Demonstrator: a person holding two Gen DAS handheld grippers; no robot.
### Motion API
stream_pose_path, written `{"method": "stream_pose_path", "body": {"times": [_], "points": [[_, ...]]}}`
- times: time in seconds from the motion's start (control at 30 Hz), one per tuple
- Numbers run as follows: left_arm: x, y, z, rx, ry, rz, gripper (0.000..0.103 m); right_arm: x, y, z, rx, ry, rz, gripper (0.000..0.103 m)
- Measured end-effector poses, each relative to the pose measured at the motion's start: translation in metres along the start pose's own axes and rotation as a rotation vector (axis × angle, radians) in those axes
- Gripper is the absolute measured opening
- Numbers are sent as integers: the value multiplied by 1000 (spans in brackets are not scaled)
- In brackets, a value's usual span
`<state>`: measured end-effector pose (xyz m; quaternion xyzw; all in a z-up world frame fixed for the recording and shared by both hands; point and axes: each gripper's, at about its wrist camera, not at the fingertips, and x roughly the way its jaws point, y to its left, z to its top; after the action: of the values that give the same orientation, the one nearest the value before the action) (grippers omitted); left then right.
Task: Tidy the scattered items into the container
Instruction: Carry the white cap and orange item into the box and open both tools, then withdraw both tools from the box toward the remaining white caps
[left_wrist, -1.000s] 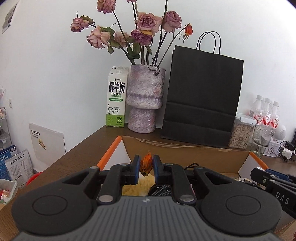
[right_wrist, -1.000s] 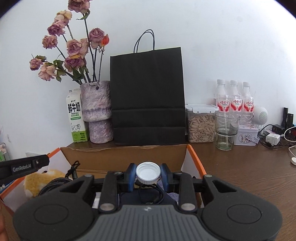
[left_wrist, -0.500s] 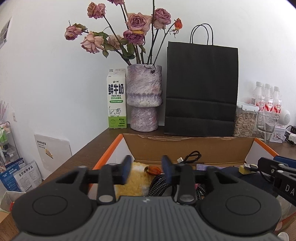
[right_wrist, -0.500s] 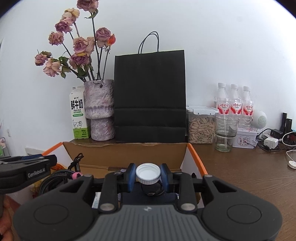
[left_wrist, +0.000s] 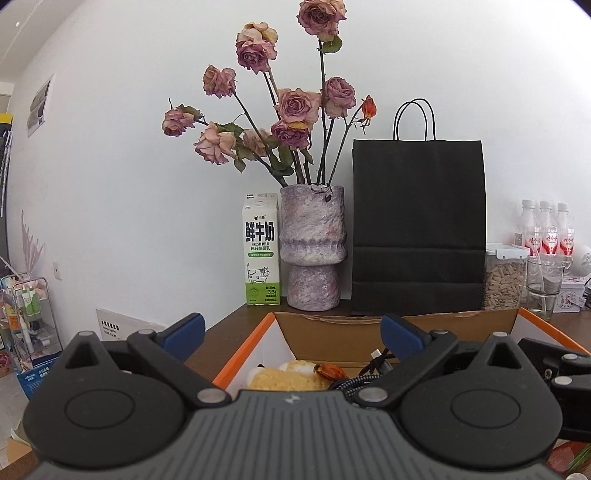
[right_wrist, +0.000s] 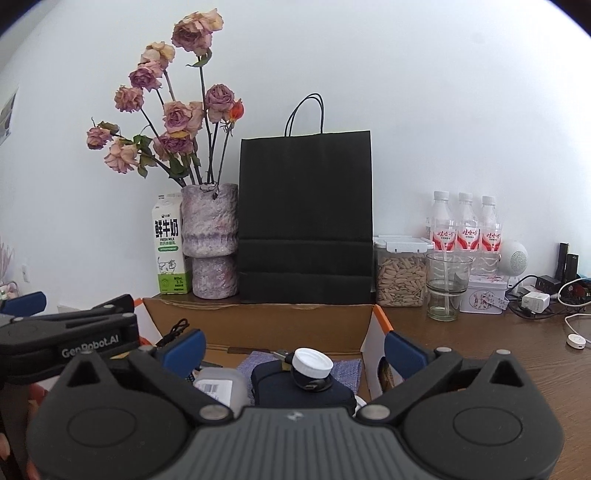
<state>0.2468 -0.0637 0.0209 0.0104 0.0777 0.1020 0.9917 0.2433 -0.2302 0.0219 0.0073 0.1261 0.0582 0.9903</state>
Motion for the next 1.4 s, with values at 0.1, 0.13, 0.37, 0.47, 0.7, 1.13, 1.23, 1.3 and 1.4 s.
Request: {"method": "stream_pose_path", "body": {"times": [0.1, 0.13, 0.37, 0.47, 0.7, 1.13, 1.23, 1.3, 1.4], "points": [[-2, 0, -1, 1, 2, -8, 103, -1, 1, -1, -5, 2, -1, 103], [-3, 0, -2, 7, 4, -12, 103, -2, 1, -1, -6, 0, -2, 103], [-10, -3, -7, 31, -3, -38, 103, -13, -6, 1, 30, -56, -31, 103], [-12, -3, -7, 30, -1, -46, 103, -16, -11, 1, 49, -59, -41, 103], [-19, 2, -8, 22, -8, -52, 103, -24, -13, -1, 45, -64, -36, 103], [-43, 5, -15, 36, 10, -113, 103, -37, -12, -13, 3, -49, -38, 103], [-49, 4, -19, 51, 20, -127, 103, -41, -12, -18, -10, -39, -41, 103], [-53, 4, -21, 58, 26, -135, 103, -44, -12, -20, -20, -37, -40, 103], [-57, 4, -25, 64, 40, -146, 103, -50, -11, -24, -42, -32, -36, 103]]}}
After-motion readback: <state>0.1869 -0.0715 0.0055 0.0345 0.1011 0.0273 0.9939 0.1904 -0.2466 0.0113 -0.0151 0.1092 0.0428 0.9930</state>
